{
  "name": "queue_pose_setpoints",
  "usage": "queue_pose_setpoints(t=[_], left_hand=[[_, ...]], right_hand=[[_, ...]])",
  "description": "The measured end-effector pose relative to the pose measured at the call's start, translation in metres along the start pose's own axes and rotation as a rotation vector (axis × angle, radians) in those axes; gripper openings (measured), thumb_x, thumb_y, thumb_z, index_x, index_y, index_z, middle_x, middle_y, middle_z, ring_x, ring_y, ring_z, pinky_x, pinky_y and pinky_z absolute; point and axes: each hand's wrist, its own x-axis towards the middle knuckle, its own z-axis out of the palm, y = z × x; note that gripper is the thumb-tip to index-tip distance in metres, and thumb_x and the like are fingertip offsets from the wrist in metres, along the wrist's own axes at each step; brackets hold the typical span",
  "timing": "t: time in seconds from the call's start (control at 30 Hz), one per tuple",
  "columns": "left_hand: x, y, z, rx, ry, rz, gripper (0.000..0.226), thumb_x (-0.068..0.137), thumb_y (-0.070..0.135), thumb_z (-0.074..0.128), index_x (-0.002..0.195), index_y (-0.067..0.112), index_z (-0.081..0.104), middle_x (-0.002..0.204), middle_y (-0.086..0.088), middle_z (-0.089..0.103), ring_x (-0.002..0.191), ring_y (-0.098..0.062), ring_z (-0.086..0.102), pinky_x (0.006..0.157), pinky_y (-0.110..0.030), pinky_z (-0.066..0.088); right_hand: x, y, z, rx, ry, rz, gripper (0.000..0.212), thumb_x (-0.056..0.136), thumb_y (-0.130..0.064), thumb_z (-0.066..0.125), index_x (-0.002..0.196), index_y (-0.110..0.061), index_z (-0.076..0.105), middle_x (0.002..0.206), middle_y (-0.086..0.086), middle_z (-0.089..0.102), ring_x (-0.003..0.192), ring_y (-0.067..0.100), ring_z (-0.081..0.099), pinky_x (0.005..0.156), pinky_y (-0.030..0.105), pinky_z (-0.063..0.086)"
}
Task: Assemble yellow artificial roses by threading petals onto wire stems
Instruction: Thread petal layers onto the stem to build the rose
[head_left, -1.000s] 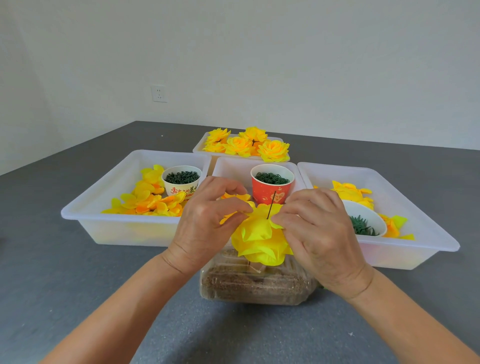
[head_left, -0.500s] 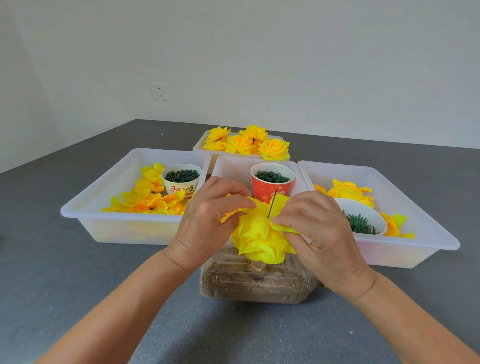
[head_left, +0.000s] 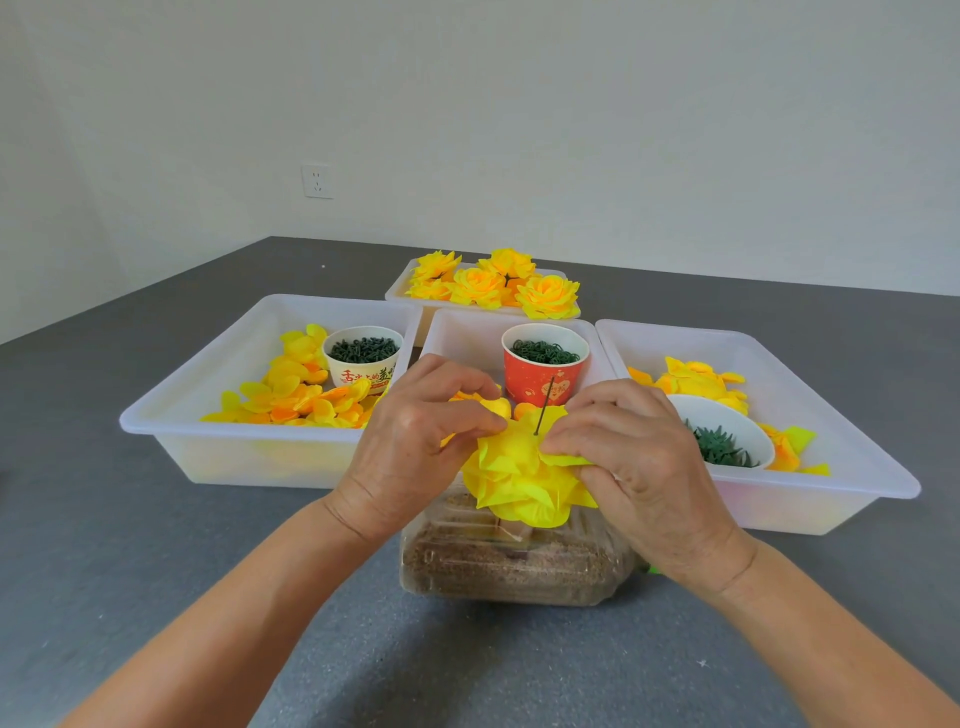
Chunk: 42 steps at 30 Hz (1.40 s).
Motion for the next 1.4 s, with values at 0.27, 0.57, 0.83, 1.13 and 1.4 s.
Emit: queue_pose_setpoints(t=[0.27,0.57,0.83,1.13,1.4], left_hand=[[-0.003,-0.001,0.0,0.042,-0.042,0.03,0.015,0.082,0.014,0.066,0.072,0.007,0.074,0.092,-0.008,0.068,0.082,-0.03,0.059,0.068,-0.037,0.046],[-0.005,-0.001,0.001,0.057,-0.064,0.044,0.009,0.076,0.006,0.068,0.074,0.008,0.076,0.091,-0.009,0.069,0.081,-0.03,0.06,0.068,-0.034,0.049],[-0.006,-0.001,0.002,0.05,-0.103,0.047,0.007,0.074,0.005,0.07,0.073,0.007,0.076,0.088,-0.01,0.069,0.079,-0.032,0.062,0.067,-0.038,0.052],[-0.005,0.001,0.0,0.083,-0.11,0.063,0.007,0.074,0.006,0.069,0.073,0.008,0.075,0.088,-0.01,0.069,0.08,-0.031,0.062,0.066,-0.037,0.052],[0.0,0.004,-0.005,-0.058,-0.183,-0.096,0.028,0.069,-0.017,0.064,0.079,0.005,0.076,0.091,-0.008,0.069,0.09,-0.028,0.062,0.078,-0.035,0.051]], right_hand=[[0.0,-0.001,0.0,-0.01,-0.04,-0.041,0.023,0.076,-0.011,0.051,0.08,-0.012,0.074,0.083,-0.007,0.07,0.094,0.016,0.051,0.078,0.032,0.036],[0.005,-0.005,-0.007,-0.057,-0.102,-0.065,0.022,0.074,-0.006,0.053,0.078,-0.012,0.073,0.081,-0.006,0.07,0.088,0.026,0.063,0.079,0.035,0.036],[0.009,-0.005,-0.013,-0.051,-0.218,-0.05,0.025,0.068,-0.001,0.057,0.08,-0.015,0.074,0.08,-0.008,0.069,0.089,0.026,0.061,0.077,0.038,0.045],[0.017,-0.008,-0.013,0.377,-0.208,0.489,0.039,0.087,-0.045,0.054,0.067,-0.016,0.07,0.074,-0.003,0.067,0.082,0.004,0.057,0.07,0.024,0.04],[0.026,-0.009,0.002,0.4,-0.256,0.746,0.006,0.073,-0.02,0.078,0.077,-0.017,0.074,0.069,-0.009,0.066,0.063,-0.004,0.053,0.061,0.005,0.038]])
